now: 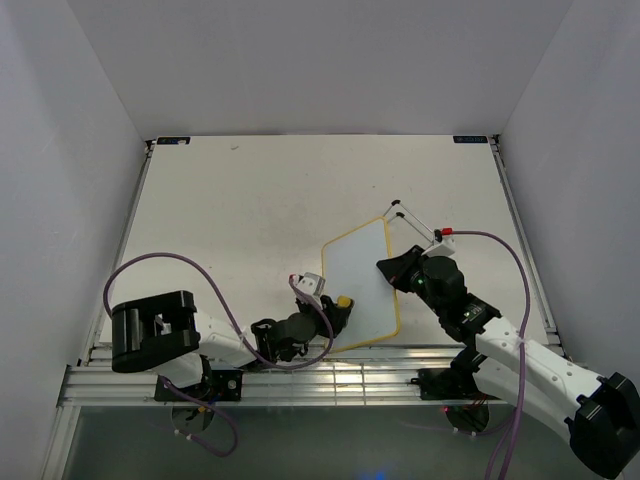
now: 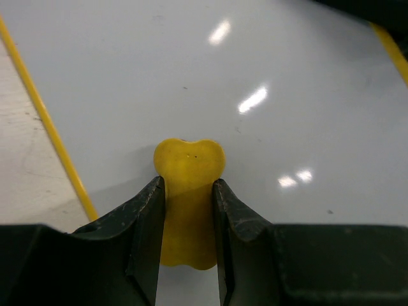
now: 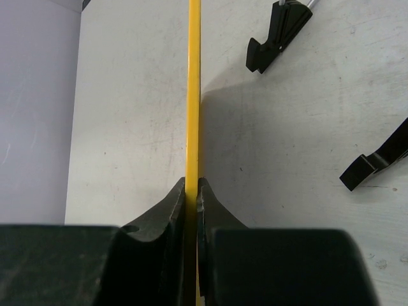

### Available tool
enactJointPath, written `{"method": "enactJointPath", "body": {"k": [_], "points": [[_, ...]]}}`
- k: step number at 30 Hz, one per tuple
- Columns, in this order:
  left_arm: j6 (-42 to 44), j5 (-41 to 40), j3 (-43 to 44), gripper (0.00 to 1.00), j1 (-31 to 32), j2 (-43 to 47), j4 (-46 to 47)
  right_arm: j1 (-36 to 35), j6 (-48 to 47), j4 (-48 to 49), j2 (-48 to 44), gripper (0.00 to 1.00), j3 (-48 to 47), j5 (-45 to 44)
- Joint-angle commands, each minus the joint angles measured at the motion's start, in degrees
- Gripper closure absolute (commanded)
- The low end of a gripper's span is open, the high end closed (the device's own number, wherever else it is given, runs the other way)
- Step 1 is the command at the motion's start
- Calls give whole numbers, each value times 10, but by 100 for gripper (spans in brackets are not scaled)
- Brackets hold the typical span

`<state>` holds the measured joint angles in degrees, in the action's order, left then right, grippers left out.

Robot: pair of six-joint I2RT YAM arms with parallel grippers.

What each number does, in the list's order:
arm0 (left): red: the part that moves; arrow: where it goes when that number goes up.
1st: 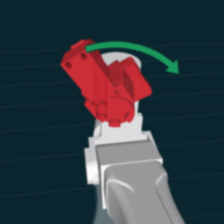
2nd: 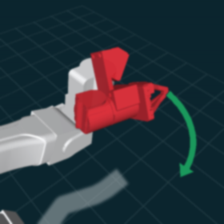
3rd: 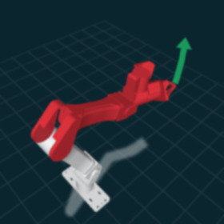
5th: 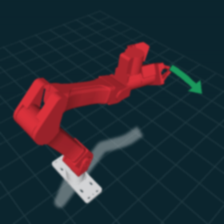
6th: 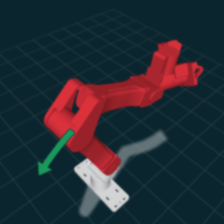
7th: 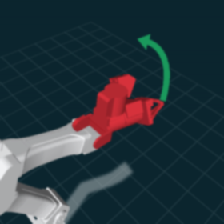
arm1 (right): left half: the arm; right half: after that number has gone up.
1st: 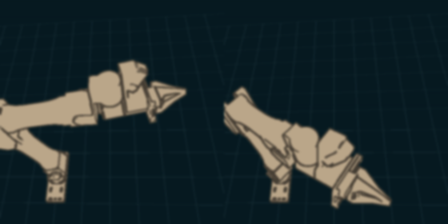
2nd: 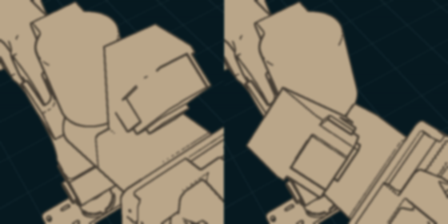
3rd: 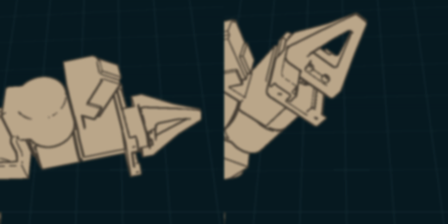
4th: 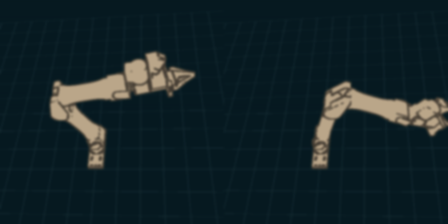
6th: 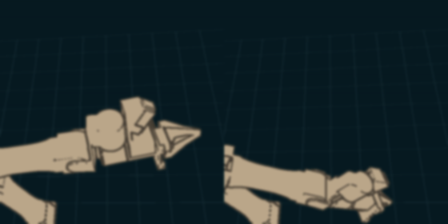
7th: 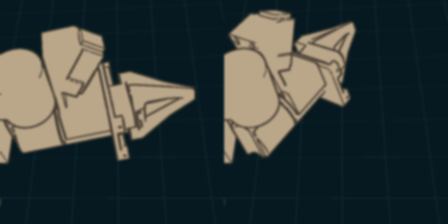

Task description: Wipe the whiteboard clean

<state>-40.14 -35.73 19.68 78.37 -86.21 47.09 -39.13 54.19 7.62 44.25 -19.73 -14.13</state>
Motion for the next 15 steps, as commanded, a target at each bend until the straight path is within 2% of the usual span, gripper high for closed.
{"method": "enactJointPath", "body": {"k": [1, 10, 15], "points": [[-8, 51, 0, 92, -71, 22, -39, -4, -14, 63, 2, 92, -14, 23], [24, 128, 79, 92, -162, -25, -61, -3, -36, 96, 34, 92, -14, 82], [17, 178, 101, 92, -164, -44, -61, -2, -44, 95, 36, 92, -18, 82]]}}
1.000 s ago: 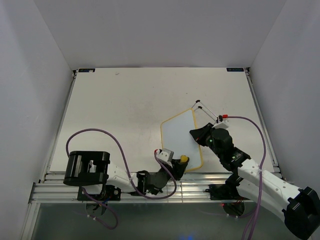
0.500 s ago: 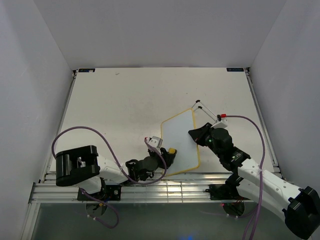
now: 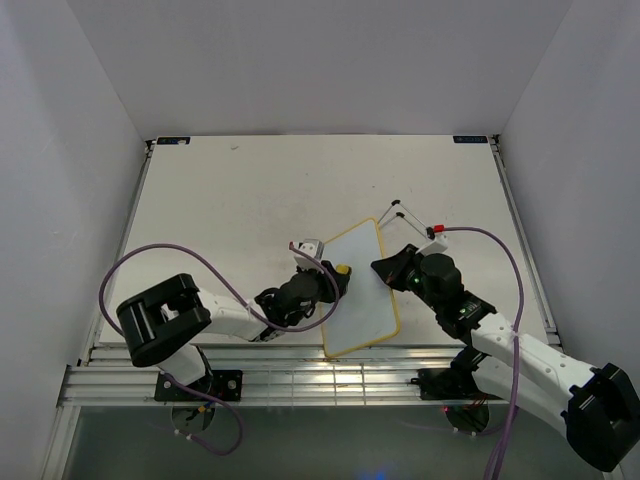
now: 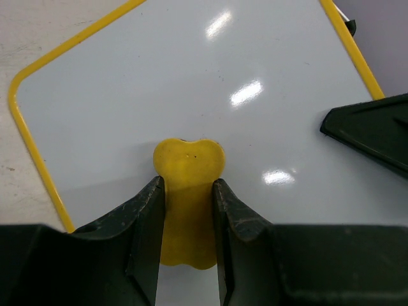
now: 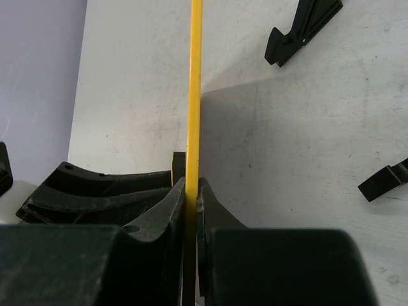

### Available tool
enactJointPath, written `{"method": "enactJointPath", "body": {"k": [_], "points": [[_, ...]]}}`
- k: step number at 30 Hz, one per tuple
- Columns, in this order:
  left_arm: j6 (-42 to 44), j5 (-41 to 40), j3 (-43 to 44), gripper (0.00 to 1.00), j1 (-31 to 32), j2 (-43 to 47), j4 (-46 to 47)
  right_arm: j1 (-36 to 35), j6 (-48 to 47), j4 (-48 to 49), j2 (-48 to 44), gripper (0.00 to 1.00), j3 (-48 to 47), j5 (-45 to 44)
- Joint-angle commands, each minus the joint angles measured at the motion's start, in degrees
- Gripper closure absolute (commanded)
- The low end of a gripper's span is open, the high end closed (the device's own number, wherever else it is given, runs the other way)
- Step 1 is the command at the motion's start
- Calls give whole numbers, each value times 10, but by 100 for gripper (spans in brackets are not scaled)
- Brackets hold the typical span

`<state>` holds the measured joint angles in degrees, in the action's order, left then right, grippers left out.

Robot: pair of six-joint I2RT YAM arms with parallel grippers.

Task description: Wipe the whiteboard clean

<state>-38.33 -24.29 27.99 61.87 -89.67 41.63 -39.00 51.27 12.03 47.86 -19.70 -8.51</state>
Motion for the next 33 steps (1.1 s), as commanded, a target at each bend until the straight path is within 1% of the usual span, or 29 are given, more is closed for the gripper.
{"method": "enactJointPath", "body": {"k": [1, 3, 5, 8, 10, 12, 14, 18, 19, 22, 23, 27, 30, 31, 33], "points": [[-8, 70, 18, 93, 1, -12, -4, -1, -15, 49, 1, 92, -19, 23], [-25, 89, 5, 94, 1, -19, 10, 2, -15, 42, 5, 92, -29, 18], [-33, 97, -9, 95, 5, -22, 44, 6, -18, 33, 14, 92, -40, 15], [-30, 107, -28, 95, 19, -24, 78, 9, -20, 29, 27, 92, -54, 17], [-12, 117, -29, 96, 37, -25, 93, 11, -21, 27, 37, 92, -59, 17], [-3, 108, -24, 96, 51, -29, 90, 17, -20, 23, 44, 92, -67, 24], [-8, 109, -33, 96, 56, -28, 96, 32, -20, 20, 58, 92, -73, 52], [16, 103, -50, 96, 70, -23, 107, 45, -25, 12, 58, 92, -82, 57], [43, 98, -49, 96, 83, -23, 107, 47, -27, 11, 58, 92, -86, 58], [88, 84, -36, 95, 111, -32, 103, 47, -29, 2, 65, 92, -98, 75], [112, 85, -21, 96, 117, -45, 100, 47, -26, 3, 65, 92, -97, 79], [158, 74, 24, 95, 150, -87, 80, 47, -1, 29, 63, 92, -85, 116], [194, 53, 54, 95, 182, -114, 71, 47, 5, 28, 65, 92, -88, 126], [200, 37, 60, 95, 189, -120, 70, 47, 7, 28, 67, 92, -89, 133], [203, 32, 63, 95, 197, -122, 72, 47, 0, 13, 70, 92, -100, 134]]}}
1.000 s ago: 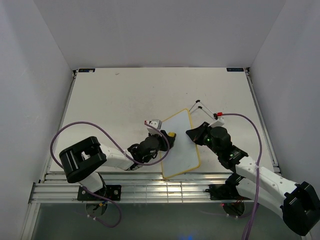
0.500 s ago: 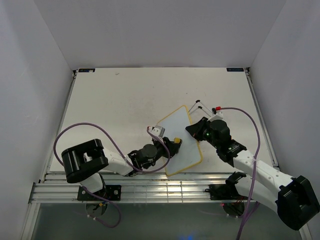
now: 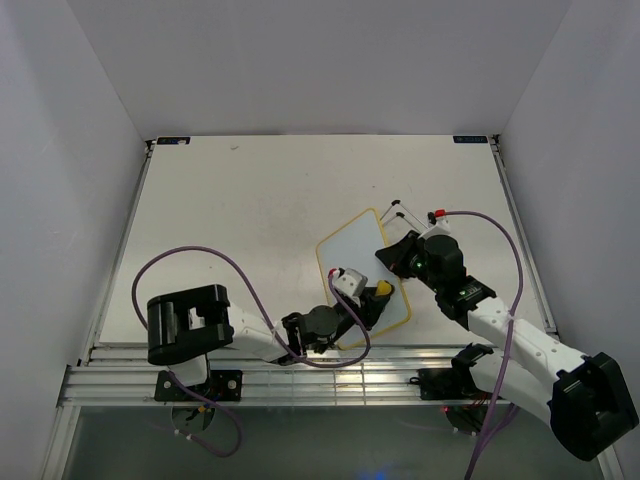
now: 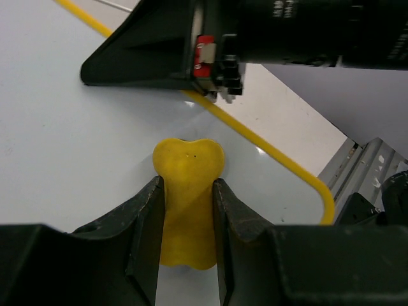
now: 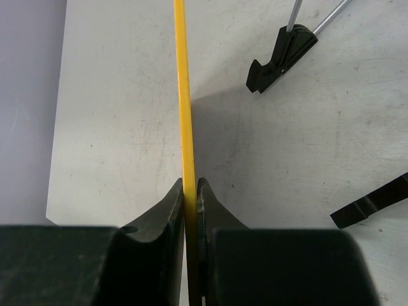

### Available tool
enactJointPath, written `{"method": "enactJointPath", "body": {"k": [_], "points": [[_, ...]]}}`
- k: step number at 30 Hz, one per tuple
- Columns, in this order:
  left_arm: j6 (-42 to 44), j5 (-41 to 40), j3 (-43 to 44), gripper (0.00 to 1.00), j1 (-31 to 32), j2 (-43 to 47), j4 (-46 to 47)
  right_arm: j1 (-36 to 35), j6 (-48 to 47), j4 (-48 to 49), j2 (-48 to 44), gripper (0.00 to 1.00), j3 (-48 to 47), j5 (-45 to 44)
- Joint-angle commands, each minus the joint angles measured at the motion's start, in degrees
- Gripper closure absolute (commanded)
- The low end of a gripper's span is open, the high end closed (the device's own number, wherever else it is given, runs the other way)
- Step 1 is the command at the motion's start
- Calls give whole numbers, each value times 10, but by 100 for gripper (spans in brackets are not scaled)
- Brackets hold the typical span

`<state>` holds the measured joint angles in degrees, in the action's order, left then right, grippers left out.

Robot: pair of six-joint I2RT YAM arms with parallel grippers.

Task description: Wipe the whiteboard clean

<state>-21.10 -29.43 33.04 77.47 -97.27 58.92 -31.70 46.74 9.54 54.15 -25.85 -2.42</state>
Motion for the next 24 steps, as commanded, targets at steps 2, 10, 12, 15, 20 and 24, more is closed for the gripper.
{"method": "enactJointPath", "body": {"k": [2, 10, 12, 15, 20, 24], "points": [[34, 78, 13, 95, 47, -45, -100, -26, 47, 37, 6, 92, -39, 77], [35, 74, -18, 95, 64, -41, -90, -13, 41, 25, 23, 92, -61, 101], [39, 68, -20, 95, 77, -47, -87, -10, 41, 23, 21, 92, -63, 97], [50, 61, -15, 95, 94, -64, -85, -7, 37, 17, 28, 92, -75, 99], [68, 44, 6, 95, 120, -97, -85, -6, 33, 13, 37, 92, -85, 101], [66, 37, 8, 95, 142, -106, -82, 1, 29, 8, 39, 92, -88, 103]]}}
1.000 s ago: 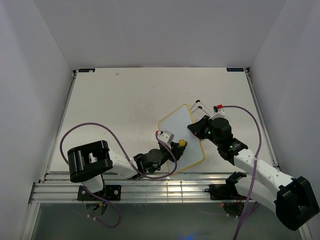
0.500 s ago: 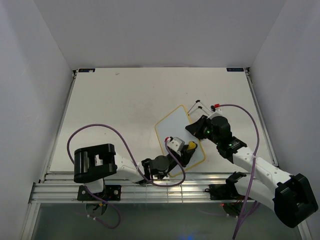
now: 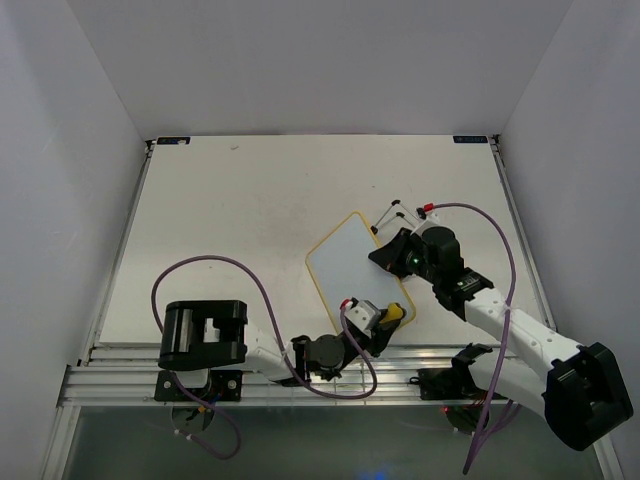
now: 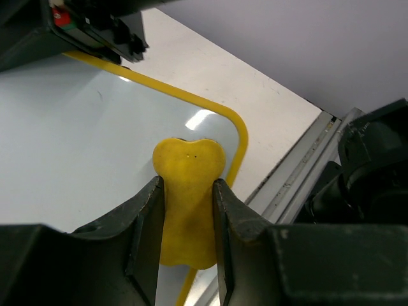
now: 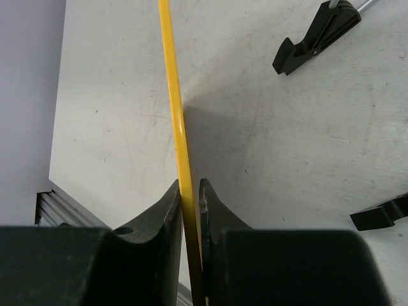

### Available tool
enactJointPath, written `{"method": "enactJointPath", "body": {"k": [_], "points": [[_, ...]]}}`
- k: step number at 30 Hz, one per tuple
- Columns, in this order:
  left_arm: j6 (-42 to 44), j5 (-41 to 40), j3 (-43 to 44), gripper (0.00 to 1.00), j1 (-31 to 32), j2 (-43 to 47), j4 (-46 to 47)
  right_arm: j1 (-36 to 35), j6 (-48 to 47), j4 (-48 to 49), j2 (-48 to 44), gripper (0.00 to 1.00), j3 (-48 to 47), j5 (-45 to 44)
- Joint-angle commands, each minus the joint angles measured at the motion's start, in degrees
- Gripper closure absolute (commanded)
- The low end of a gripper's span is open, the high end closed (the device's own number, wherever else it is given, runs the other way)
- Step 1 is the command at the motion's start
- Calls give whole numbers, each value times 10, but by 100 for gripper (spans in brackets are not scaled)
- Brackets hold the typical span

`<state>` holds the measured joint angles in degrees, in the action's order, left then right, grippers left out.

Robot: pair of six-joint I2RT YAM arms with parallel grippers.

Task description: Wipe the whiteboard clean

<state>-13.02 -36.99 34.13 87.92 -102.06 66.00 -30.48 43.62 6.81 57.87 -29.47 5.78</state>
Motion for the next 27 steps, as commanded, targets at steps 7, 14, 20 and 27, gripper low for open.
{"method": "enactJointPath", "body": {"k": [7, 14, 20, 27], "points": [[-20, 83, -40, 95, 52, -17, -136, 7, 39, 36, 16, 92, -49, 25], [-63, -24, -85, 95, 52, 55, -158, 27, -19, 25, 26, 92, -56, -5], [-150, -105, -161, 95, 52, 159, -218, 53, -62, 24, 31, 92, -83, 23], [-301, -180, -202, 94, 46, 339, -442, 60, -100, 15, 27, 92, -130, 42]]}}
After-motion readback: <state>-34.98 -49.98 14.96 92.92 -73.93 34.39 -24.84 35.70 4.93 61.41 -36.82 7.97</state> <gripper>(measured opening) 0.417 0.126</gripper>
